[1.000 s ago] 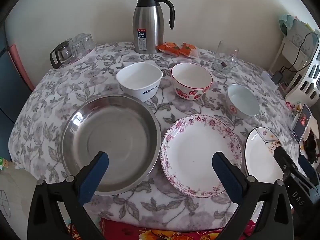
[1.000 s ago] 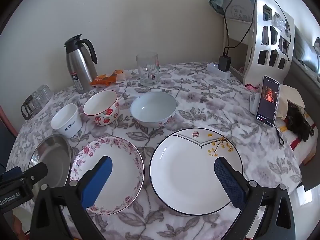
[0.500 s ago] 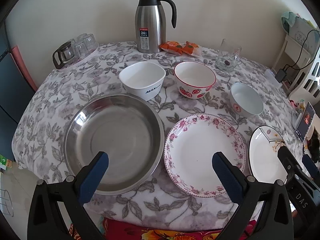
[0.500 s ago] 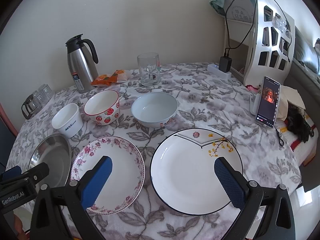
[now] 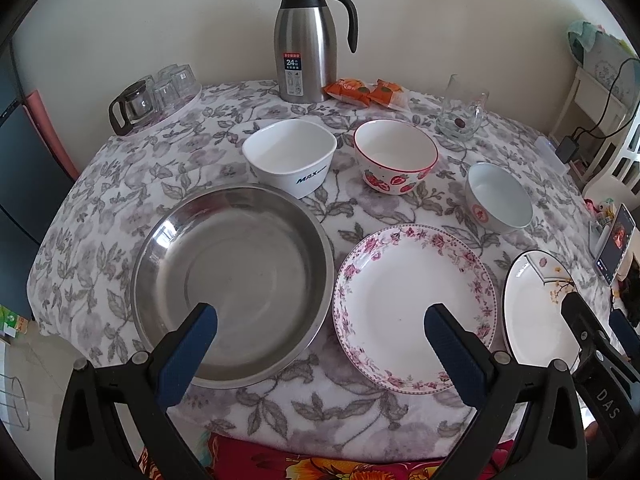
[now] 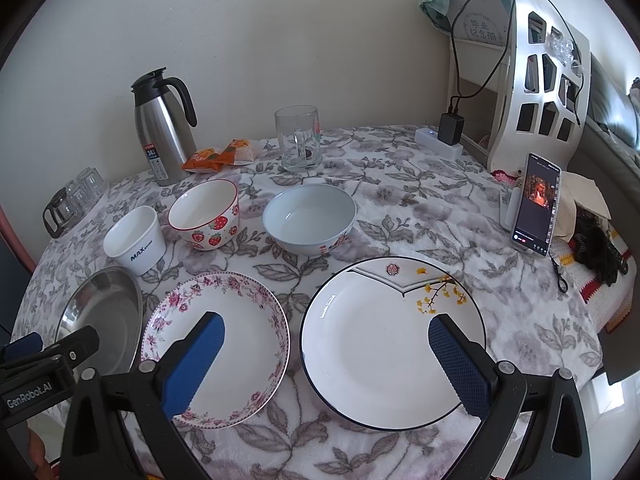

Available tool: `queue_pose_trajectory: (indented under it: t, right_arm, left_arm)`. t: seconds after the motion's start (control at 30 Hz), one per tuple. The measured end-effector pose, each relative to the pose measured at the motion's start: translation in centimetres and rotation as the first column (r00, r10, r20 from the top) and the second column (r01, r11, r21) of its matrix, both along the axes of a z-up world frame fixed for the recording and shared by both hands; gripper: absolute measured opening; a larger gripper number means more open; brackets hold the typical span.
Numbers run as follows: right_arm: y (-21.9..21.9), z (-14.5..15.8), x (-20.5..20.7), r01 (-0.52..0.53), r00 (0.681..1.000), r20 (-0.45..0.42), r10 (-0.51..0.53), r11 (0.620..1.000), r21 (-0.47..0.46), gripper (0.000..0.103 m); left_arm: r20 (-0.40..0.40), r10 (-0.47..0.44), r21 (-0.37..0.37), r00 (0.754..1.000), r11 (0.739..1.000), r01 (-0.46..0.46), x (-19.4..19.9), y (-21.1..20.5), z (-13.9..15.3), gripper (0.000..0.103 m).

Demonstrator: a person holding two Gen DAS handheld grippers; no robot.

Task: Organize plates and bowls

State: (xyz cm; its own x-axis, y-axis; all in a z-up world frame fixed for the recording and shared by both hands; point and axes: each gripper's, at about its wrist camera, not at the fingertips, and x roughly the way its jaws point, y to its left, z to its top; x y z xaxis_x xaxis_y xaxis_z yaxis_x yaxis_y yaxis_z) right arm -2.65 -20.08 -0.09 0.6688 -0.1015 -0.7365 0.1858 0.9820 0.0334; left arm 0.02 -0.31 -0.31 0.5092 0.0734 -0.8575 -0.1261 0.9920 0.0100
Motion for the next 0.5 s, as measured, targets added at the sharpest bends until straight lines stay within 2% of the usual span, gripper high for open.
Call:
queue_pose_trajectory:
  t: [0.5]
  right_arm:
    - [-0.02, -0.01, 0.01, 0.000, 1.000, 0.000, 0.000, 1.000, 0.000, 0.103]
  left_arm:
    - [-0.003, 0.001, 0.000, 1.000, 1.000, -0.001, -0.06, 0.09, -0.16, 0.103]
